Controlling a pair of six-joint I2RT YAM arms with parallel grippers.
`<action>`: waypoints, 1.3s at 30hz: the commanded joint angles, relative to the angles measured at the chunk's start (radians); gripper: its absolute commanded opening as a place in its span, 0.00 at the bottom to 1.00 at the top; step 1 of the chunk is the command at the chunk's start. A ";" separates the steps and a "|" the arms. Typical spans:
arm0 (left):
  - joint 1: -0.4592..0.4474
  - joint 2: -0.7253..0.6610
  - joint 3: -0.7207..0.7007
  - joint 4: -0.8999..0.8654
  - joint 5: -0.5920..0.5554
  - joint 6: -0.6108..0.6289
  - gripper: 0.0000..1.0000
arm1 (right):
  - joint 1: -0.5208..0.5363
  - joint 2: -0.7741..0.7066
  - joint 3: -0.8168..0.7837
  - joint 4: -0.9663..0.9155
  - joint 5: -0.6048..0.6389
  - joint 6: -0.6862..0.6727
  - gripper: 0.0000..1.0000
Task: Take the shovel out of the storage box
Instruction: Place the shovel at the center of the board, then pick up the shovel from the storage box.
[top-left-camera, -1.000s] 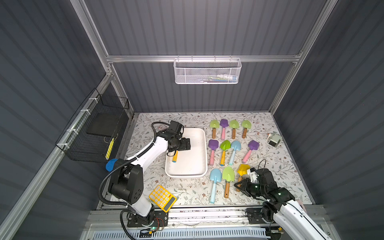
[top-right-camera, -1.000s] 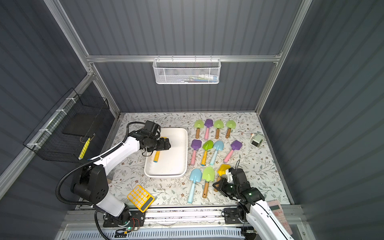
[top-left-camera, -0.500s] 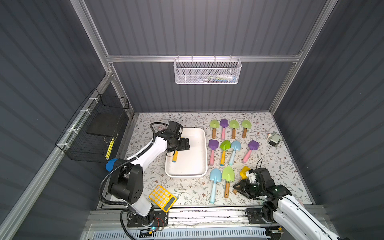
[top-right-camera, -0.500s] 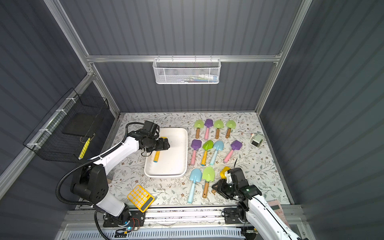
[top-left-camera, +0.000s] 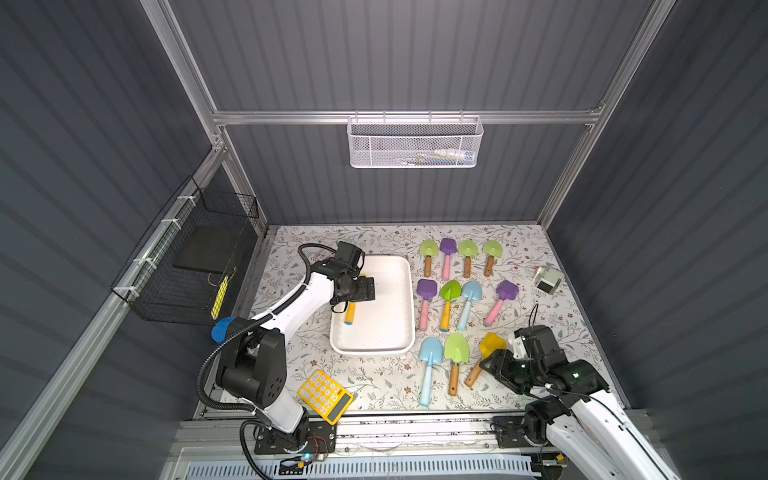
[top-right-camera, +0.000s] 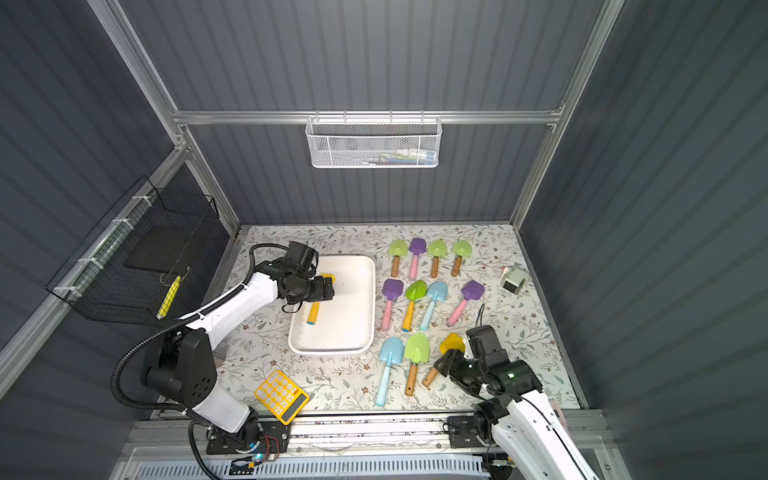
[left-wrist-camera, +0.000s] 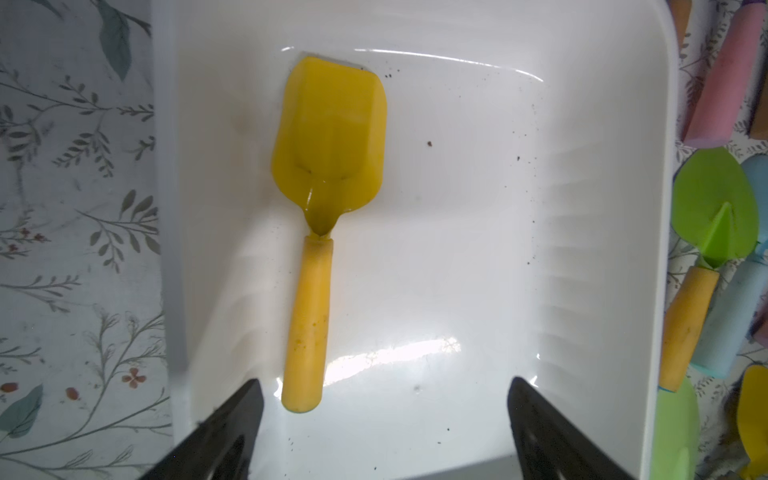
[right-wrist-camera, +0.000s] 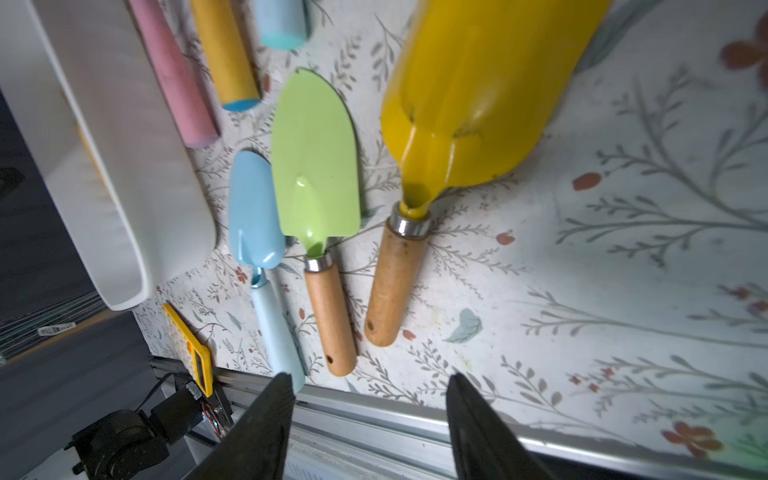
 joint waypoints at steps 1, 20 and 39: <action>0.007 0.019 0.048 -0.082 -0.109 0.033 0.86 | 0.001 0.042 0.112 -0.113 0.099 -0.065 0.62; 0.006 0.259 0.135 -0.065 -0.125 0.018 0.70 | 0.361 0.332 0.426 0.031 0.373 -0.091 0.53; 0.007 0.416 0.203 -0.028 -0.045 0.010 0.26 | 0.490 0.379 0.392 0.138 0.410 -0.026 0.49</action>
